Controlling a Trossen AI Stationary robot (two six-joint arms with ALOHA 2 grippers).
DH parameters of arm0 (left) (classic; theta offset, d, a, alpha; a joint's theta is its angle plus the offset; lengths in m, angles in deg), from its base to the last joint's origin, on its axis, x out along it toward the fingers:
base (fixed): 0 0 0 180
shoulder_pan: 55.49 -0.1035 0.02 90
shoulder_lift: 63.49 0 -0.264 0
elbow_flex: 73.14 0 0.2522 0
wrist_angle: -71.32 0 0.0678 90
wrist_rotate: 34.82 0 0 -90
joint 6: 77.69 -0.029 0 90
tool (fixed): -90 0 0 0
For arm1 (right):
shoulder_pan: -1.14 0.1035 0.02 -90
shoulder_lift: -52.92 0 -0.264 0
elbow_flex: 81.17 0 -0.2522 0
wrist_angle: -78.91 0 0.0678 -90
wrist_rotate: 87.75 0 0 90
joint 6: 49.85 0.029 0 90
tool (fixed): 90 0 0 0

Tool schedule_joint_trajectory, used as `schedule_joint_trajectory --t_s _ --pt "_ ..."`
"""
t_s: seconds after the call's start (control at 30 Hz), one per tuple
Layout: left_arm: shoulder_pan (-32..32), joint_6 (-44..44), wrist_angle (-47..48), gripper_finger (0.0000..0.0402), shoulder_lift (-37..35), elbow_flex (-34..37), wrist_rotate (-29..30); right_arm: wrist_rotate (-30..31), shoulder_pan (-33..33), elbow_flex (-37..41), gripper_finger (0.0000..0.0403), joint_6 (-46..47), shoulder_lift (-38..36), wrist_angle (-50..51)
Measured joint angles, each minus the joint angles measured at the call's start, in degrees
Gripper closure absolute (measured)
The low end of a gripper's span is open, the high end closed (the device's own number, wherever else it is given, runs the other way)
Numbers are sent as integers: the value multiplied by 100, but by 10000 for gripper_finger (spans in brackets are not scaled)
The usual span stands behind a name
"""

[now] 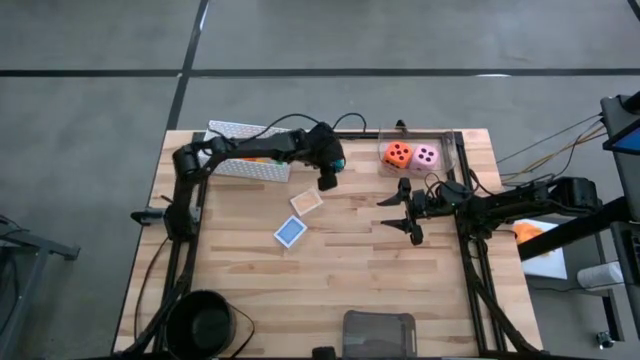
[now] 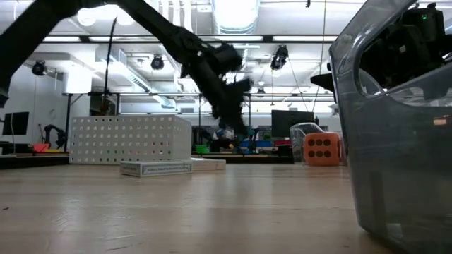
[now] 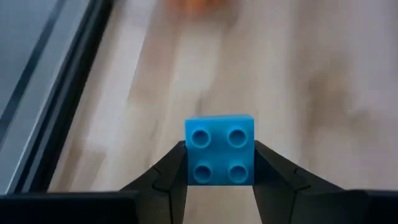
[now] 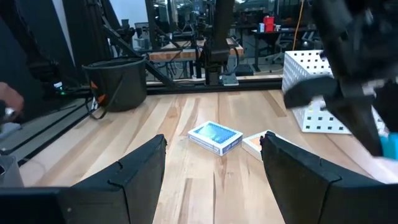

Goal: Pick & Place Toys
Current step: Put the small blue game piece into the white bin

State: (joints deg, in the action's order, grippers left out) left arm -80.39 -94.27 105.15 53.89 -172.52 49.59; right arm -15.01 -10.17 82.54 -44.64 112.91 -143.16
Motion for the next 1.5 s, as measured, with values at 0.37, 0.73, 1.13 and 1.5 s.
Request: schedule_joint_trajectory --t_s 0.37,0.73,1.13,1.5 --pt "244 1099 -3562 267 -1669 2586 -515 0 8 2 145 -29 13 61" --pt "149 1790 -3528 267 -4088 4533 1607 2 11 -4 145 -92 213 -98" --pt "-242 2668 -2386 267 -4724 4959 2755 2 20 -42 145 5 636 -538" --pt "-460 2752 -1991 267 -4673 4959 2834 2 24 -72 145 59 1355 -1189"
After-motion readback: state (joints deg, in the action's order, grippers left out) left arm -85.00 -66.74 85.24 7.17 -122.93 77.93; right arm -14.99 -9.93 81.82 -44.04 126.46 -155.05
